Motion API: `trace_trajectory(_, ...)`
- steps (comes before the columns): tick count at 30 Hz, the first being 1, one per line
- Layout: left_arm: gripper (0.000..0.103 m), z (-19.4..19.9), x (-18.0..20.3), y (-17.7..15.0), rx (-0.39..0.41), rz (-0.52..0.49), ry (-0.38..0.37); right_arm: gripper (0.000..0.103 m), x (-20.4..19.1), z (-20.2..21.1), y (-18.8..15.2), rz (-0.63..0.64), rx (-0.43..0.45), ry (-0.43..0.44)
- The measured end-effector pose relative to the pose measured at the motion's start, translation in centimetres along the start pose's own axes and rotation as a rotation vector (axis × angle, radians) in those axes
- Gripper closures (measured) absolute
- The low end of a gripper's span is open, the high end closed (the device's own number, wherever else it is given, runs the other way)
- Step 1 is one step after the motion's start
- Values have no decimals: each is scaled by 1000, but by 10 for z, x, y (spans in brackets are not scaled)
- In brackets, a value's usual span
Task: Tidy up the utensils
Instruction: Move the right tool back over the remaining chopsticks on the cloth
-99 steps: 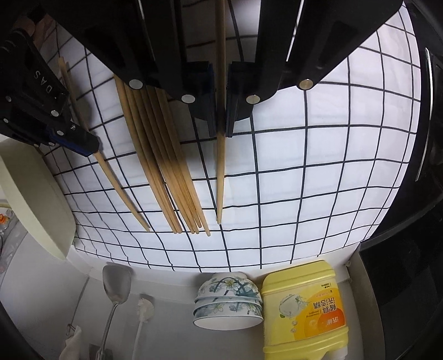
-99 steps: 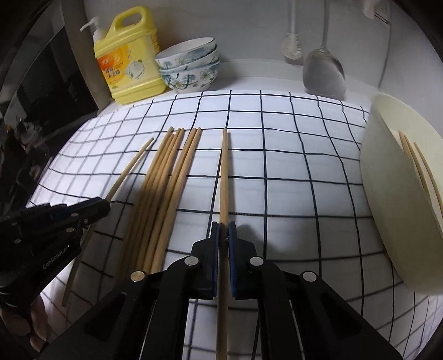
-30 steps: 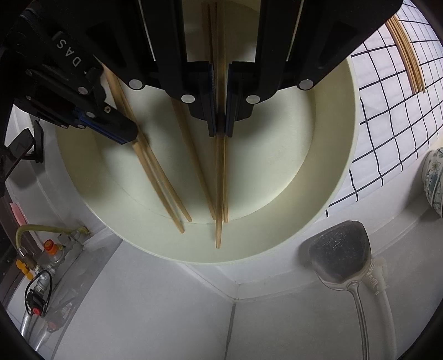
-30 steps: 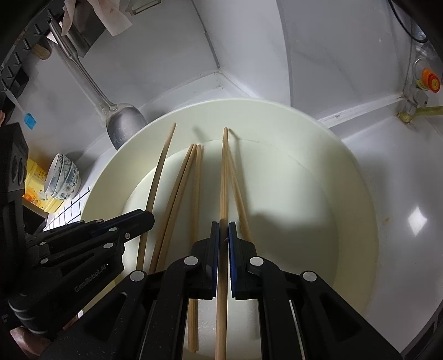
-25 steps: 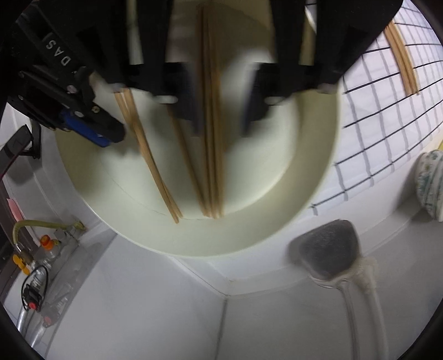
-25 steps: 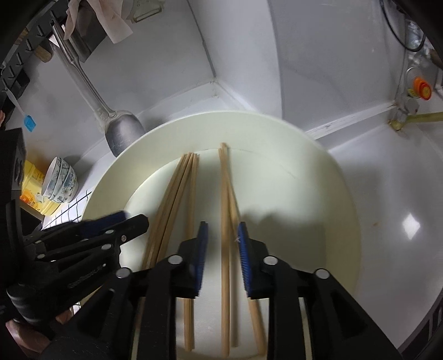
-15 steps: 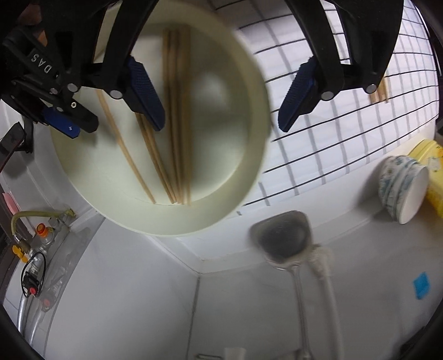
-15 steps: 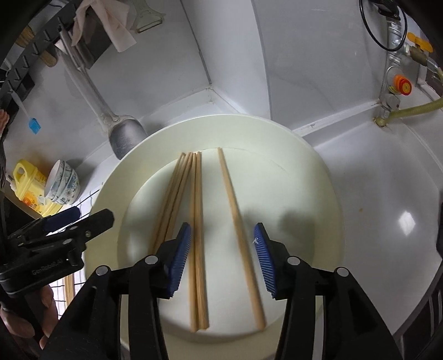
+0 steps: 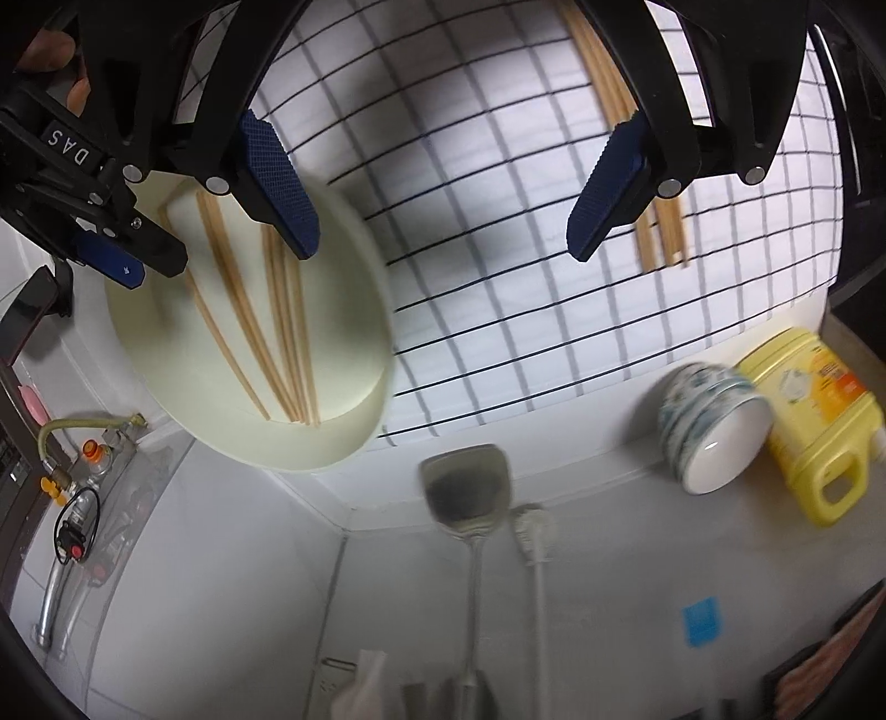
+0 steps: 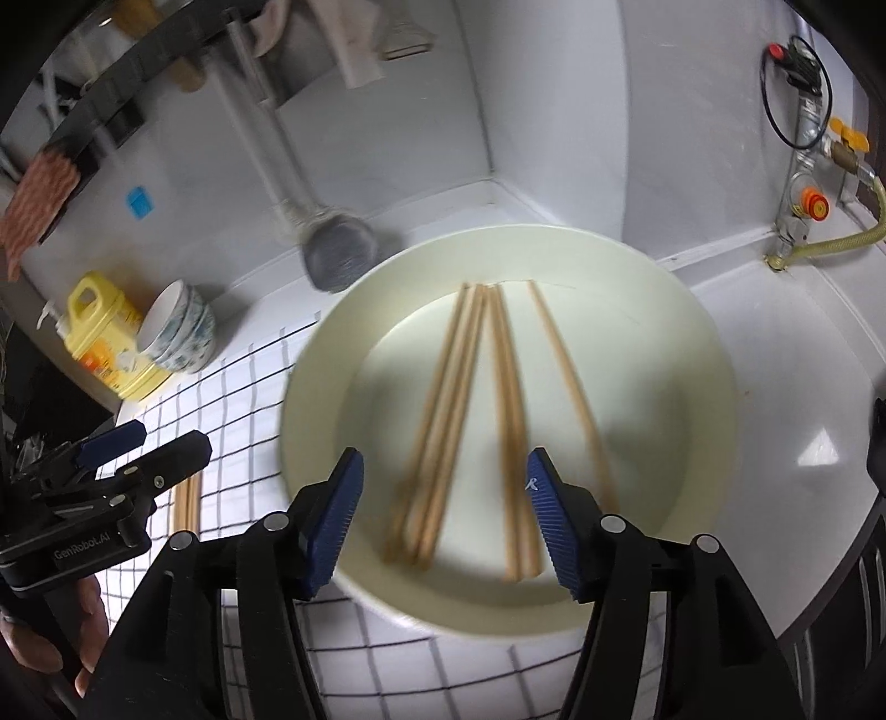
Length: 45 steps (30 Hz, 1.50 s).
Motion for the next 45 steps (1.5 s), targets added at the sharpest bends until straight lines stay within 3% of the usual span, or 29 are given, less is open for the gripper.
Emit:
trace_trajectory(18, 7, 49, -107, -71, 57, 78, 40, 35, -109, 11, -48, 101, -4, 15)
trace_trajectory(23, 7, 42, -139, -101, 39, 116, 77, 32, -131, 10, -65, 142, -6, 9)
trace_trajectory(30, 7, 26, -167, -129, -11, 211, 88, 32, -143, -5, -83, 188, -55, 32)
trace_trajectory(45, 7, 13, -193, -147, -47, 359, 170, 32, -162, -67, -75, 303, -162, 139)
Point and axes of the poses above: each gripper's, at about its wrist camera, not at the fingertips, and z roughly against the way its jaws point, x to its right, y to its top, the point moved 4 cm from there along -z, roughly the way its jaws point, and after that the axes turned 9 degrees about -x, right-handed, at the moved point
